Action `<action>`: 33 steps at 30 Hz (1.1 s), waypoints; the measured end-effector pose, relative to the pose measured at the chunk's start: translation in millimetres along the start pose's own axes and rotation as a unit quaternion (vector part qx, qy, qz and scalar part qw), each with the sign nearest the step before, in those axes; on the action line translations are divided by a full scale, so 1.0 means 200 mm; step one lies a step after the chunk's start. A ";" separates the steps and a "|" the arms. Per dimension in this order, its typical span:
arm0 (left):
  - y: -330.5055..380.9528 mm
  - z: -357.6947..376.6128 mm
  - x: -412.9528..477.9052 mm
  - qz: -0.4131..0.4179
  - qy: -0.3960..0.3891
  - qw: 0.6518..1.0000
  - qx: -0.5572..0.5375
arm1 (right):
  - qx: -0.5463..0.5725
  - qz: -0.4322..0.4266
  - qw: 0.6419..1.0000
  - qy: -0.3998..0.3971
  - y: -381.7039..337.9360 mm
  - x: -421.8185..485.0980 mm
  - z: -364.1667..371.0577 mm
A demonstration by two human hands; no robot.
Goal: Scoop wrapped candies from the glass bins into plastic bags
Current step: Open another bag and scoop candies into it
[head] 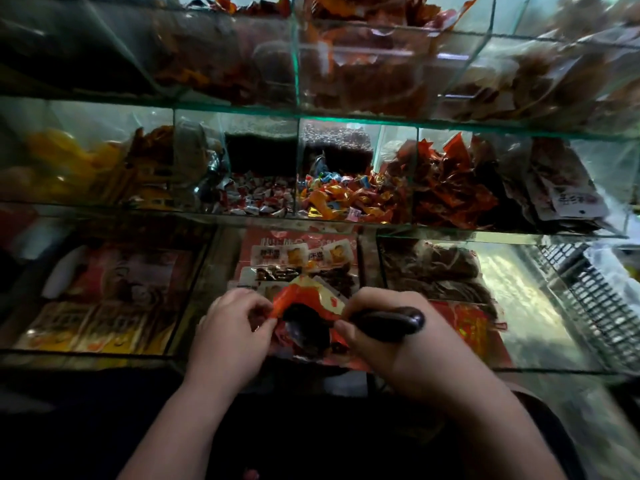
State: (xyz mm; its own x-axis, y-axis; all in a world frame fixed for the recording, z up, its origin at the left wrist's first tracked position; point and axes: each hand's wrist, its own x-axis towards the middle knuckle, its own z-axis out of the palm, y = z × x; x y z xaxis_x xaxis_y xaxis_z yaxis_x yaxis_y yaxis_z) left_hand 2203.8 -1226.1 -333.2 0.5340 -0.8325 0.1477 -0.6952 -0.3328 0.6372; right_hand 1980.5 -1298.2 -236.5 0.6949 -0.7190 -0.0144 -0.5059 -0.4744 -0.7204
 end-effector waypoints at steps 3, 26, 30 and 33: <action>-0.05 0.05 0.01 -0.037 0.036 0.997 -0.064 | -0.072 0.004 0.995 -0.062 0.10 0.10 0.16; -0.10 0.14 -0.02 0.043 0.152 0.971 -0.180 | 0.210 0.234 0.929 0.194 0.34 0.23 0.55; -0.12 0.11 -0.02 0.046 0.160 0.972 -0.168 | 0.270 0.246 0.913 0.182 0.35 0.24 0.52; -0.13 0.10 -0.01 0.040 0.161 0.973 -0.161 | 0.262 0.249 0.914 0.186 0.35 0.22 0.49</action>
State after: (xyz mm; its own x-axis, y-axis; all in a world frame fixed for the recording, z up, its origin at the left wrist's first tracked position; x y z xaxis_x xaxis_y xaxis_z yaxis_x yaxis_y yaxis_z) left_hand 2211.3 -1223.5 -364.7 0.6444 -0.6501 0.4026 -0.5807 -0.0734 0.8108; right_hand 2025.9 -1313.5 -356.1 0.1752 -0.9484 -0.2642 -0.3304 0.1961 -0.9232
